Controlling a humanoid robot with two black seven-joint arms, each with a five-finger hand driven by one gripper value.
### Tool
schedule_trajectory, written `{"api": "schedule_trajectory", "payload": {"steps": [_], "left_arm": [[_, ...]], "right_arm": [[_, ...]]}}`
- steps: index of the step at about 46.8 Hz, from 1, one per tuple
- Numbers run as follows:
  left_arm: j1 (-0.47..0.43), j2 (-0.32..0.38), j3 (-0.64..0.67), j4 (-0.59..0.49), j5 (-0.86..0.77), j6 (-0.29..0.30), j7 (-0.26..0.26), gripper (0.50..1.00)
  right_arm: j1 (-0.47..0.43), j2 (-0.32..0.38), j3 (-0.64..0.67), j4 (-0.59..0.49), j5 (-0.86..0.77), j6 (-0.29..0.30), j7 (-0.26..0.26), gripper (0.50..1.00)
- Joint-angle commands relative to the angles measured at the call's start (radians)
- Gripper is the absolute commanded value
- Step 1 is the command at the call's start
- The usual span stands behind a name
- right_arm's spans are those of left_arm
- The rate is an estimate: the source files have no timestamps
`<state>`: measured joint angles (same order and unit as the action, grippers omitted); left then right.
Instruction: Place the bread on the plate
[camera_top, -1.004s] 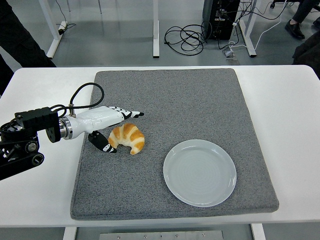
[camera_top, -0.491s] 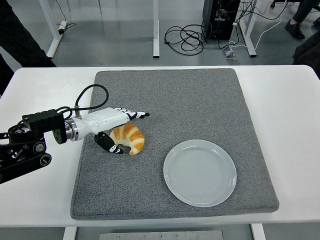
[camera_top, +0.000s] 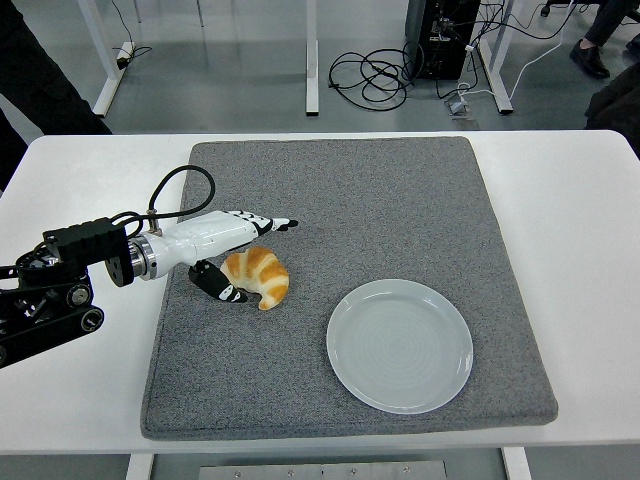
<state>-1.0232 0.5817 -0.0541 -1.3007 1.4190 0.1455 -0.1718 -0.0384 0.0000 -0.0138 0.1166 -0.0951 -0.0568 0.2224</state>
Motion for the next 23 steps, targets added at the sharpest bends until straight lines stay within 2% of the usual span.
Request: {"api": "schedule_trajectory", "payload": {"steps": [1, 23], "left_arm": [[0.000, 0.000, 0.000, 0.005, 0.000, 0.002, -0.002, 0.974], [0.012, -0.029, 0.005, 0.029, 0.014, 0.042, -0.003, 0.974]], "right_arm": [[0.000, 0.000, 0.000, 0.000, 0.000, 0.000, 0.000, 1.000], [0.000, 0.000, 0.000, 0.000, 0.000, 0.000, 0.000, 1.000]]}}
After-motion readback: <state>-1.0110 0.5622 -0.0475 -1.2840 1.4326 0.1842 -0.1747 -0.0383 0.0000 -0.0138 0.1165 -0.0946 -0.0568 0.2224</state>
